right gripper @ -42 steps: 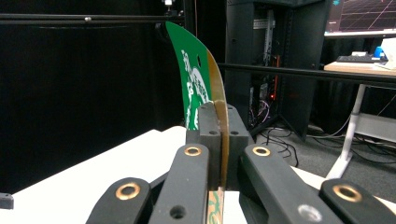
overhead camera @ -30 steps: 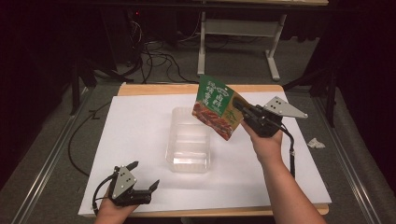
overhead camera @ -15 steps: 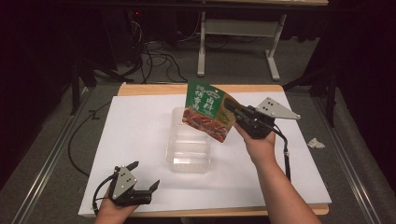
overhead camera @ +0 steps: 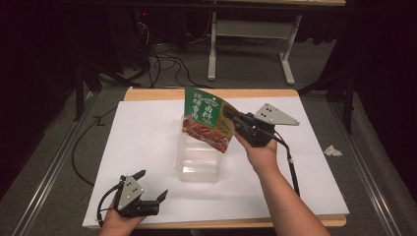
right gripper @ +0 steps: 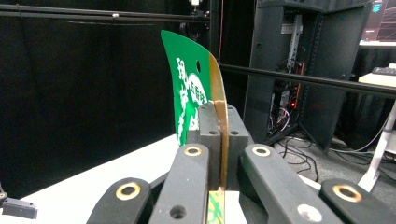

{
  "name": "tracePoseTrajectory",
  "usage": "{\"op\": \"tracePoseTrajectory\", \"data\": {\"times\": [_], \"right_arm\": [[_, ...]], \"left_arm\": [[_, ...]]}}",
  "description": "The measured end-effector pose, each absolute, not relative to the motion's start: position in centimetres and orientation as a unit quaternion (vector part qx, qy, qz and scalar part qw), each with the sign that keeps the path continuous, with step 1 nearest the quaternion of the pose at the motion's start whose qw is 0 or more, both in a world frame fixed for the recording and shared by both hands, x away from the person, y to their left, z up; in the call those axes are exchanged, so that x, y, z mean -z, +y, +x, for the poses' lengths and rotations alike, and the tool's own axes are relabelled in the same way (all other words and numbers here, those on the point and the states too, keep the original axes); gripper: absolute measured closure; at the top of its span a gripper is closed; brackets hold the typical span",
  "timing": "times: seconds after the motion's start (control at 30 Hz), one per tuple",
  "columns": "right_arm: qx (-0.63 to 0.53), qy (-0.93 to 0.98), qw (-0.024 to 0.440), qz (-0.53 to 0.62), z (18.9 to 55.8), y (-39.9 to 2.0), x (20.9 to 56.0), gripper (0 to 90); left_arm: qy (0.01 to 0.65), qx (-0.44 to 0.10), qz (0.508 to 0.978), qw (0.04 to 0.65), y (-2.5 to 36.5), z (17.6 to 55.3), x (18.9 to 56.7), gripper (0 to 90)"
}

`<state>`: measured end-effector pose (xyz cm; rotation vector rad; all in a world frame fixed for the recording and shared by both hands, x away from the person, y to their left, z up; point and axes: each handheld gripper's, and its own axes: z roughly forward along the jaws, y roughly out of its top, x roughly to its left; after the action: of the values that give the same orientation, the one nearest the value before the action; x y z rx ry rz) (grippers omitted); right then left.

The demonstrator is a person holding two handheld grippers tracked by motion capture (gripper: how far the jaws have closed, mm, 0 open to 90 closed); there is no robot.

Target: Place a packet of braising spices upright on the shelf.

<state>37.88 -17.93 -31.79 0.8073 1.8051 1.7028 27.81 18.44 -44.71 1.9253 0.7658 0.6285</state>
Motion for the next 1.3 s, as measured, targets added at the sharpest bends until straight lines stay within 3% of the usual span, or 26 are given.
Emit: {"op": "tracePoseTrajectory", "data": {"times": [1.3], "right_arm": [[-0.61,0.69,0.221,0.321,40.1,-16.6,35.0,90.0]], "left_arm": [[0.31,-0.253,0.791,0.464,18.3,27.9,44.9,6.9]]}}
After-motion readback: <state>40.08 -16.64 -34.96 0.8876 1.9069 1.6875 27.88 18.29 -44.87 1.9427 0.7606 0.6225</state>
